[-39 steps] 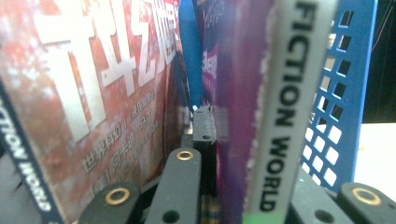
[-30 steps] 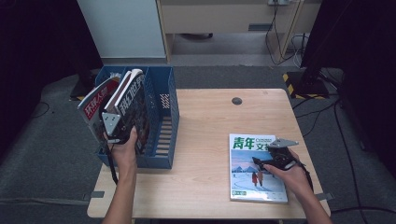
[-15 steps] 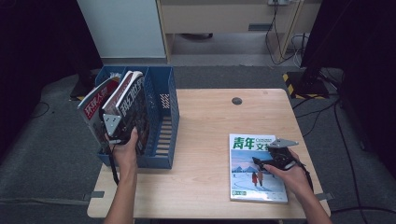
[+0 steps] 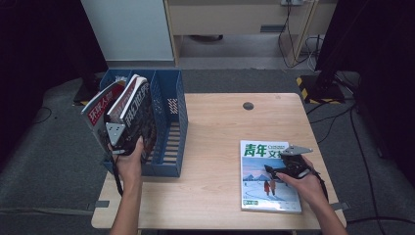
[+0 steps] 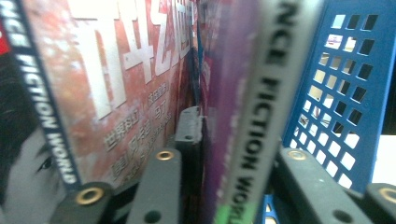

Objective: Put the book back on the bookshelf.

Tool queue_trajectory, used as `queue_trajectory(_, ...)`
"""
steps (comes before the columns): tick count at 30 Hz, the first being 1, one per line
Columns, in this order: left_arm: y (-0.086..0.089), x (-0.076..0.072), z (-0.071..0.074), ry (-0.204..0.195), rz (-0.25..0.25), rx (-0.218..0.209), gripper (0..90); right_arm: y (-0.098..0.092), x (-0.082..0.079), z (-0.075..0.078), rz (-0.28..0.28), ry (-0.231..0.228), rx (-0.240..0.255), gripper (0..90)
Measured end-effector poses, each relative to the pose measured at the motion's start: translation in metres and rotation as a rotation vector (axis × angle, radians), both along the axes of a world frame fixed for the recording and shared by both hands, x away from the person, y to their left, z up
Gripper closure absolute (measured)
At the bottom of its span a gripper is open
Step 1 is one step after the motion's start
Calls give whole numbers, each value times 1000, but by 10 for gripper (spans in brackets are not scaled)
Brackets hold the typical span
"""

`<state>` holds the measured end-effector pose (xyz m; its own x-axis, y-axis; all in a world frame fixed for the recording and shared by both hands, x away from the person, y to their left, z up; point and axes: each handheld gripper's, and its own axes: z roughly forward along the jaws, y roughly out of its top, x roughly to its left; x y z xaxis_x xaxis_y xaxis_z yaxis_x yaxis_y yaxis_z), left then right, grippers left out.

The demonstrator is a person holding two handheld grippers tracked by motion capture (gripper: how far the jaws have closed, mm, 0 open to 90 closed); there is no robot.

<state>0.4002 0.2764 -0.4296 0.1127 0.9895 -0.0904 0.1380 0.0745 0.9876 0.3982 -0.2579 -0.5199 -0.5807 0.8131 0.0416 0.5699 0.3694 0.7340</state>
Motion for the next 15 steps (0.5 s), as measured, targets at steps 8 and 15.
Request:
queue_trajectory(8,5,-15,2,4,-10,-5,553,1,0,0,6,5,-3,148)
queue_trajectory(15,9,-33,3,8,-23,-20,530,1,0,0,10,5,-2,142)
